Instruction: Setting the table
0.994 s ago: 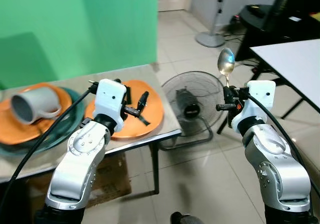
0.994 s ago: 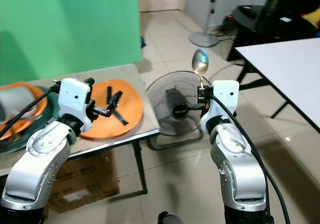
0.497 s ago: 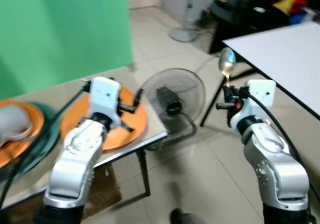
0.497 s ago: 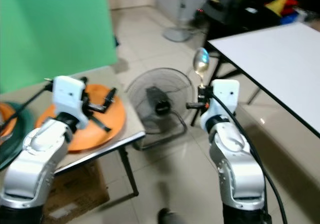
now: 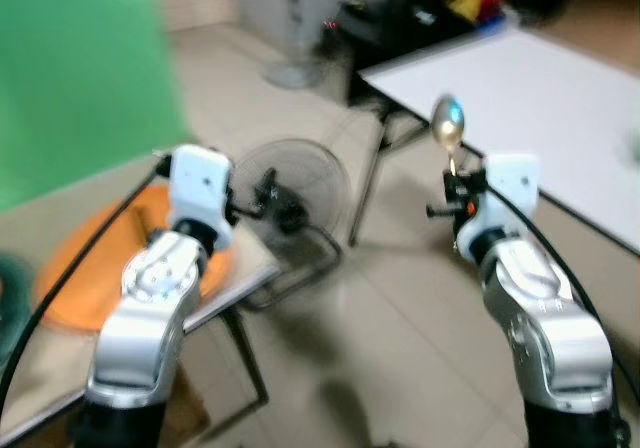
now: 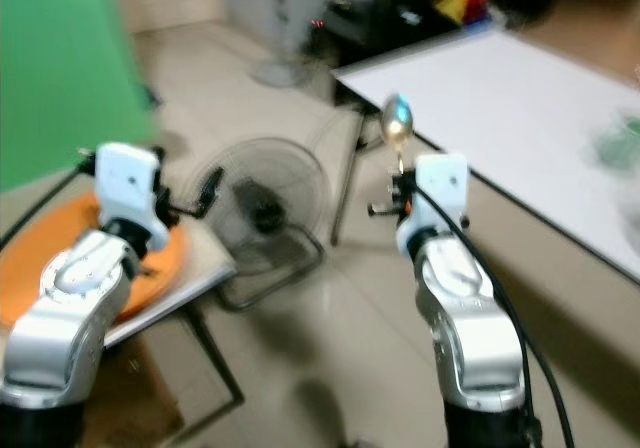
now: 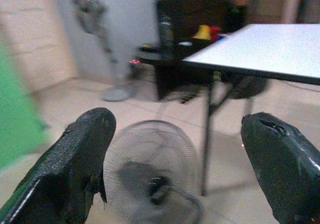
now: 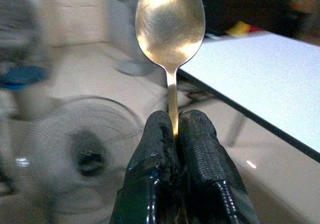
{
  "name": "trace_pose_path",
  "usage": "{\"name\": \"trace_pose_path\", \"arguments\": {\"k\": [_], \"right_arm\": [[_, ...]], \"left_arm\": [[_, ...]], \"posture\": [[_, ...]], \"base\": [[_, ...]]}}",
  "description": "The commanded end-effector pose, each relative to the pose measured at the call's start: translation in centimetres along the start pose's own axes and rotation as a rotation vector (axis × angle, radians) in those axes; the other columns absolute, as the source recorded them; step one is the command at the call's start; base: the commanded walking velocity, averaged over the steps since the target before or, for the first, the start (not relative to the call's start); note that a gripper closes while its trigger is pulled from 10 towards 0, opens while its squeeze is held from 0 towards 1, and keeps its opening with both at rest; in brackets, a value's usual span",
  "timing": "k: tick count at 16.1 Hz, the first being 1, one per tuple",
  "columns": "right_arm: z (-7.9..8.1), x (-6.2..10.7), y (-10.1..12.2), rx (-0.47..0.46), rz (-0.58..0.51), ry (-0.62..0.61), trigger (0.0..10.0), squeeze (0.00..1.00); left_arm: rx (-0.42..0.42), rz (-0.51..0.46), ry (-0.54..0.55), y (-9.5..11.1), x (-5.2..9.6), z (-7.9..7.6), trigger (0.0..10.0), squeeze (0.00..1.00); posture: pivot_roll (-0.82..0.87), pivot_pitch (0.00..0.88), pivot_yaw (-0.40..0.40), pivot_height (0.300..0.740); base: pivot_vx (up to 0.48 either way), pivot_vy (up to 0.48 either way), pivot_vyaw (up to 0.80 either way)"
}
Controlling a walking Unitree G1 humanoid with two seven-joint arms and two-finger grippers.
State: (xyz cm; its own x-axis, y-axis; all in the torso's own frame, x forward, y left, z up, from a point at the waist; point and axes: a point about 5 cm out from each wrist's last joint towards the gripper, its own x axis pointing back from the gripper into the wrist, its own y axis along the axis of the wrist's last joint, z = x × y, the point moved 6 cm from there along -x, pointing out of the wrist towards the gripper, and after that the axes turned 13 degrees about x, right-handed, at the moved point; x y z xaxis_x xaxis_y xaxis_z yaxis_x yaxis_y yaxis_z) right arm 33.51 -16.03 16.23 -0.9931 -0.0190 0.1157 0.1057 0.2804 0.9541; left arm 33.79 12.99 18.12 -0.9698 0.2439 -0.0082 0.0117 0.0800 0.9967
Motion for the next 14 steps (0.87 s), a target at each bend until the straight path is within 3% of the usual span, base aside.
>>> {"name": "trace_pose_path", "arguments": {"k": [1,5,14], "right_arm": [[-0.3,0.0,0.3,-0.029,-0.006,0.001,10.0,0.00],[-1.0,-0.1,1.6,-0.051,-0.063,-0.071,10.0,0.00],[-0.6,-0.4,0.6,-0.087,-0.015,-0.031,10.0,0.00]], "left_arm": [[-0.007,-0.010,-0.016,0.2,0.0,-0.5,10.0,0.00],[-0.003,-0.013,-0.013,0.3,0.0,-0.4,10.0,0.00],[0.016,-0.015,-0.021,0.4,-0.4,-0.5,10.0,0.00]], "posture": [[0.11,0.000,0.000,0.740],[0.11,0.000,0.001,0.740],[0.11,0.000,0.005,0.740]], "base": [[0.000,0.000,-0.79],[0.000,0.000,-0.80],[0.027,0.000,-0.78]]}}
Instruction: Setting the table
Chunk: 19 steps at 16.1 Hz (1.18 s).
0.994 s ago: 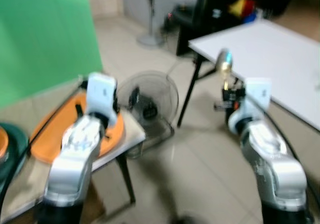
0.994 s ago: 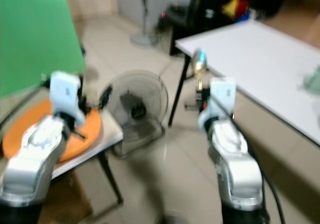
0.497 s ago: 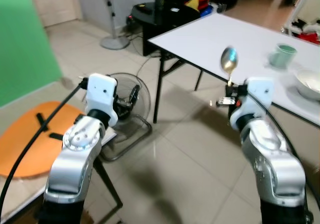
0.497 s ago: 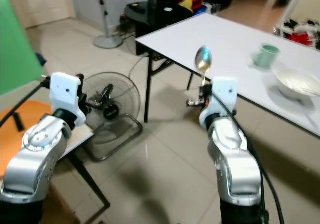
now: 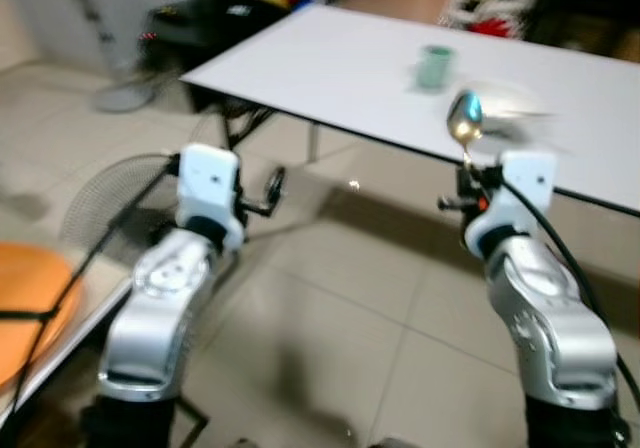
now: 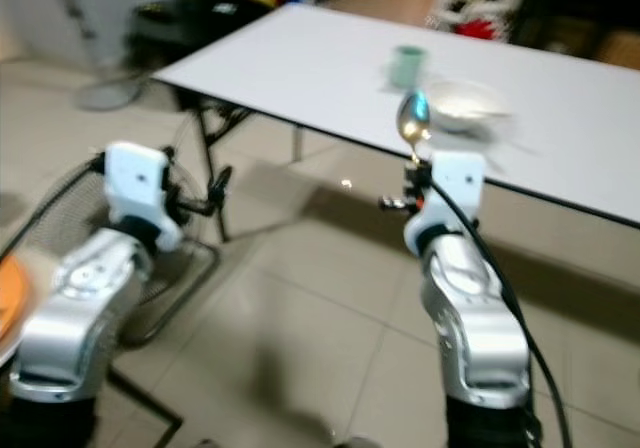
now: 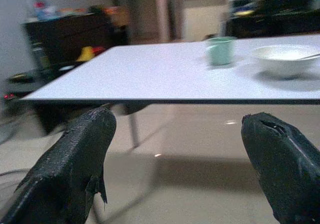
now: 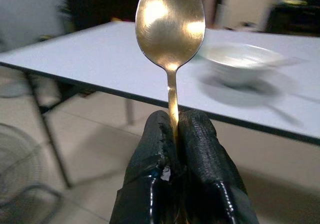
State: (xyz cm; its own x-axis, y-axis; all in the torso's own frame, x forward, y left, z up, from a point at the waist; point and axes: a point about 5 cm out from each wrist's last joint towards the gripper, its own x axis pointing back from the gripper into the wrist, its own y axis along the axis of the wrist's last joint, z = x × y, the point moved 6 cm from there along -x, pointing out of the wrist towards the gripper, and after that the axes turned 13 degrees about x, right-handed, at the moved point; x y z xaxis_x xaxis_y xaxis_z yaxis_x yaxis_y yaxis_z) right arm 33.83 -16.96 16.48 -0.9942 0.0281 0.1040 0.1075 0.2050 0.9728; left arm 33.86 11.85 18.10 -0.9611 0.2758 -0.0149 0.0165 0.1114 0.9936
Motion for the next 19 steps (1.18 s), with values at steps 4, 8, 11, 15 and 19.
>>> {"name": "trace_pose_path", "arguments": {"k": [4,8,11,15,19], "right_arm": [[1.02,-0.11,0.19,0.011,0.007,0.060,10.0,0.00],[1.36,-0.10,0.04,0.015,0.016,0.083,10.0,0.00],[1.43,-0.12,0.01,0.018,0.021,0.088,10.0,0.00],[1.47,-0.11,-0.13,0.028,0.034,0.097,10.0,0.00],[1.39,-0.07,-0.21,0.030,0.036,0.095,10.0,0.00]], "left_arm": [[-0.014,-0.010,0.013,0.54,0.02,0.66,10.0,0.00],[-0.010,-0.009,0.017,0.47,0.04,0.72,10.0,0.00],[-0.007,-0.007,0.019,0.45,0.04,0.79,10.0,0.00],[-0.007,-0.008,0.018,0.45,0.03,0.76,10.0,0.00],[-0.007,-0.005,0.006,0.33,-0.01,0.58,10.0,0.00]], "posture": [[0.11,0.000,0.004,0.740],[0.10,0.000,0.003,0.740],[0.10,0.000,-0.001,0.740],[0.10,0.000,-0.002,0.740],[0.10,0.000,0.002,0.740]], "base": [[0.245,0.000,0.00],[0.249,0.000,0.00],[0.263,0.000,0.00],[0.264,0.000,-0.20],[0.267,0.000,-0.30]]}}
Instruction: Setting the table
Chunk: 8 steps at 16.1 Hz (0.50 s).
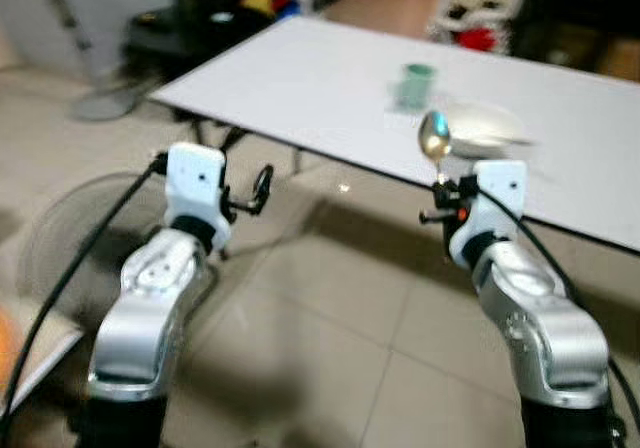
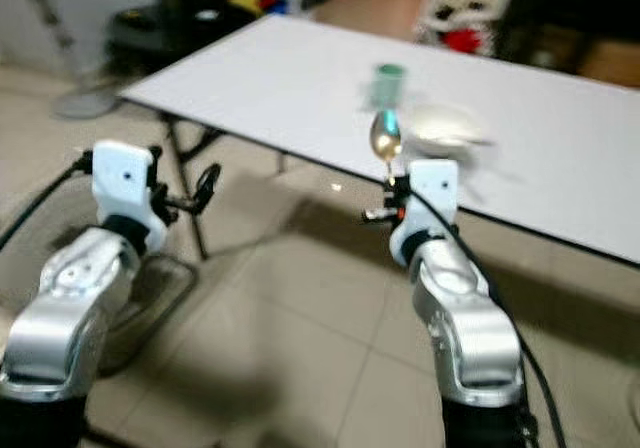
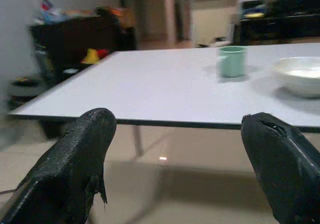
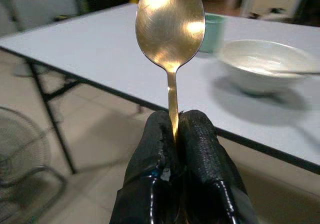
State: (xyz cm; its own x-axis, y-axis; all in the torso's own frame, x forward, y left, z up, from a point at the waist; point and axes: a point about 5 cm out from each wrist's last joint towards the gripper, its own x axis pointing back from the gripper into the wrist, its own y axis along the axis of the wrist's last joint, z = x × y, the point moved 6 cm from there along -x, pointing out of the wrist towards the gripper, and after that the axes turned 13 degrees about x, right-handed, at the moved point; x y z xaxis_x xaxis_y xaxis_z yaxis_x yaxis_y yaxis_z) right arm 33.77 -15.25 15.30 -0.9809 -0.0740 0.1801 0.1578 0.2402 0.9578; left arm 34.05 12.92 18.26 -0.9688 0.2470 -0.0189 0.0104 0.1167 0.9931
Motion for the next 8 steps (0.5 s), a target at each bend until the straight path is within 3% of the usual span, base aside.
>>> {"name": "trace_pose_path", "arguments": {"k": [1,8], "right_arm": [[-0.60,0.05,0.58,-0.004,-0.017,-0.023,10.0,0.00],[-0.65,0.09,0.58,0.002,-0.017,-0.021,10.0,0.00]], "left_arm": [[-0.010,0.003,-0.025,0.02,-0.14,-0.53,10.0,0.00],[-0.005,0.003,-0.037,-0.09,-0.33,-0.64,10.0,0.00]], "posture": [[0.10,0.000,0.002,0.740],[0.09,0.000,0.003,0.740]], "base": [[0.266,0.000,0.00],[0.273,0.000,0.00]]}}
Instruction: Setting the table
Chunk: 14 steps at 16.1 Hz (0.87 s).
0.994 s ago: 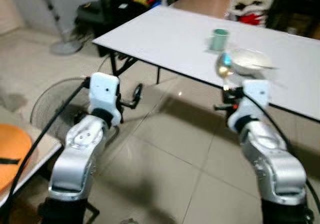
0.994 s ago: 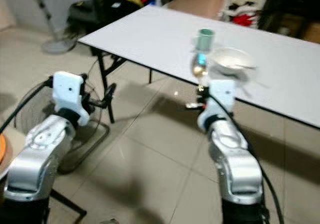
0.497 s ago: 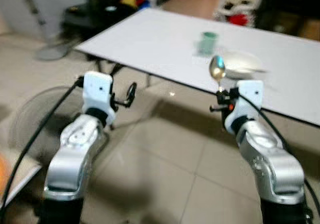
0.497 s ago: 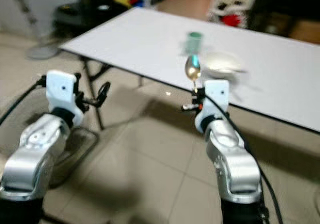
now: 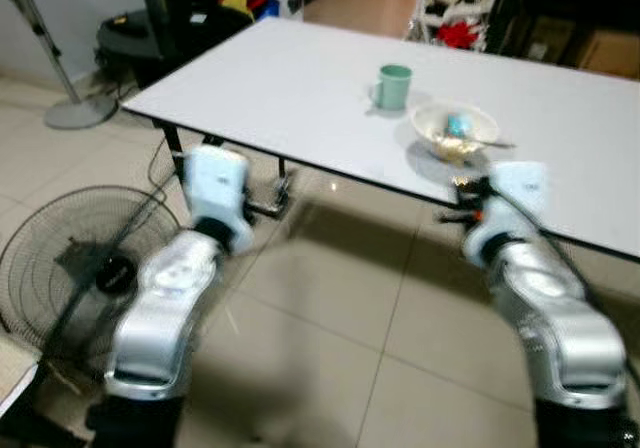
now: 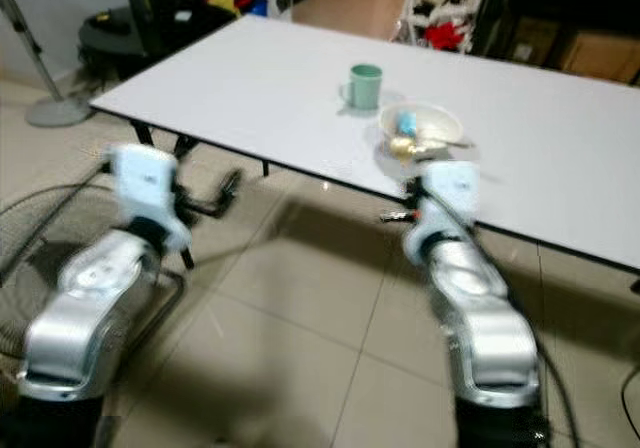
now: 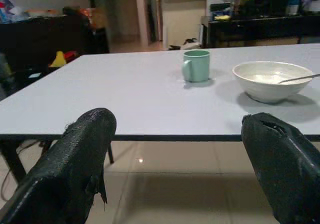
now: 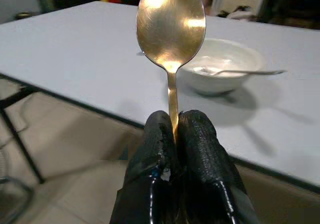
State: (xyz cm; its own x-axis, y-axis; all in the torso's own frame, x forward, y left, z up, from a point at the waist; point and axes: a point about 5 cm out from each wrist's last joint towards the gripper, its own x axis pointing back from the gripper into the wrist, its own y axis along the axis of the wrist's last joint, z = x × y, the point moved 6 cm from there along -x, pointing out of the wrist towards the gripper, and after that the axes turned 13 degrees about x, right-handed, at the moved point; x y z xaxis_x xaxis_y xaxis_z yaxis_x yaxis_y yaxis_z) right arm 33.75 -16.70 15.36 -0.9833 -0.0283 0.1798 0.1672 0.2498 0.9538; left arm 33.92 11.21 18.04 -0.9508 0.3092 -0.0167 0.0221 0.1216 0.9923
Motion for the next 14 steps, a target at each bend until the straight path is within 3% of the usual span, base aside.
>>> {"name": "trace_pose_path", "arguments": {"k": [1,10,14], "right_arm": [[0.78,-0.01,0.87,-0.006,-0.027,0.025,10.0,0.00],[0.93,0.00,0.70,-0.001,-0.016,0.035,10.0,0.00],[0.96,-0.01,0.65,-0.003,-0.012,0.037,10.0,0.00]], "left_arm": [[-0.013,-0.007,0.026,0.34,0.02,1.01,10.0,0.00],[-0.009,-0.003,0.027,0.13,0.12,1.12,10.0,0.00],[-0.010,-0.003,0.025,0.08,0.08,1.08,10.0,0.00]], "posture": [[0.09,0.000,0.002,0.740],[0.09,0.000,-0.002,0.740],[0.09,0.000,0.001,0.740]], "base": [[0.300,0.000,0.00],[0.305,0.000,0.00],[0.305,0.000,-0.60]]}}
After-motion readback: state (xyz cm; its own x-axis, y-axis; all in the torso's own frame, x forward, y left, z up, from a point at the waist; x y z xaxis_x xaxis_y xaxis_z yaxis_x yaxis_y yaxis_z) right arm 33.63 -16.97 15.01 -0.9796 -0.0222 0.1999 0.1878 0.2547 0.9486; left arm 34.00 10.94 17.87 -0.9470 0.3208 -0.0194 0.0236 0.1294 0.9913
